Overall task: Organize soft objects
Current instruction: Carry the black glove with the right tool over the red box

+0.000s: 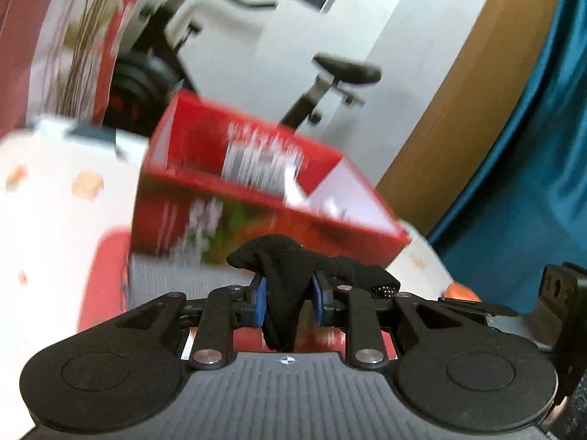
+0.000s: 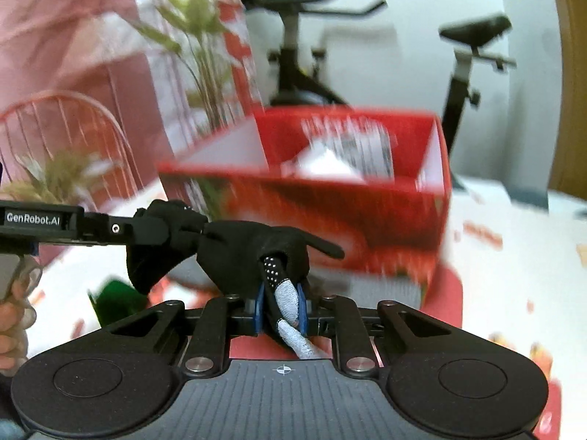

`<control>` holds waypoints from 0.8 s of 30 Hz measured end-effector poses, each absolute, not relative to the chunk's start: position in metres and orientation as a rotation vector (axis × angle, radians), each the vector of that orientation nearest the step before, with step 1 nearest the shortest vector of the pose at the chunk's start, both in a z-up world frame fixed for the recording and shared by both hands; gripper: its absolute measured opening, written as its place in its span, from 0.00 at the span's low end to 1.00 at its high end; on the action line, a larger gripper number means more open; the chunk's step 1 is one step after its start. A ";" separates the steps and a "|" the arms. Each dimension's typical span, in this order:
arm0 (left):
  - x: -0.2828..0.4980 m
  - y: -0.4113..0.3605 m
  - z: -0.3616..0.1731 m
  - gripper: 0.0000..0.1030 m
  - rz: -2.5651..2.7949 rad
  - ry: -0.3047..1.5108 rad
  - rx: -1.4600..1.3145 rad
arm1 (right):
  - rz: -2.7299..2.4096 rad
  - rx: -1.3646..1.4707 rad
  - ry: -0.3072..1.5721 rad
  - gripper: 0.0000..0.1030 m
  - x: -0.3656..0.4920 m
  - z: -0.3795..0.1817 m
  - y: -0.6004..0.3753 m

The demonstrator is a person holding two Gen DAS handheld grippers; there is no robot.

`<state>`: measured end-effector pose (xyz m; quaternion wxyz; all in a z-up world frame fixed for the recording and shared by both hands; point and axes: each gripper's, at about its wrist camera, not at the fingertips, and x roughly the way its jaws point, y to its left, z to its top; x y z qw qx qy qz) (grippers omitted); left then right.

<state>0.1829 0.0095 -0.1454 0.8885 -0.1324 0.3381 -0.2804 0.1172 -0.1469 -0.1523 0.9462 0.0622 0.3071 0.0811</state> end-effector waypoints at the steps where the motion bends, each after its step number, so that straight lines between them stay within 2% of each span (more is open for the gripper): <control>1: 0.182 0.011 -0.137 0.25 -0.584 0.674 -0.268 | 0.173 0.127 0.603 0.16 0.119 -0.144 -0.147; 8: 0.194 0.007 -0.092 0.25 -0.583 0.557 -0.242 | 0.207 0.099 0.486 0.16 0.138 -0.097 -0.147; 13: 0.219 -0.001 -0.073 0.25 -0.579 0.536 -0.206 | 0.189 0.049 0.458 0.16 0.171 -0.080 -0.150; 24: 0.311 -0.029 -0.088 0.25 -0.577 0.628 -0.181 | 0.085 0.058 0.558 0.16 0.259 -0.094 -0.176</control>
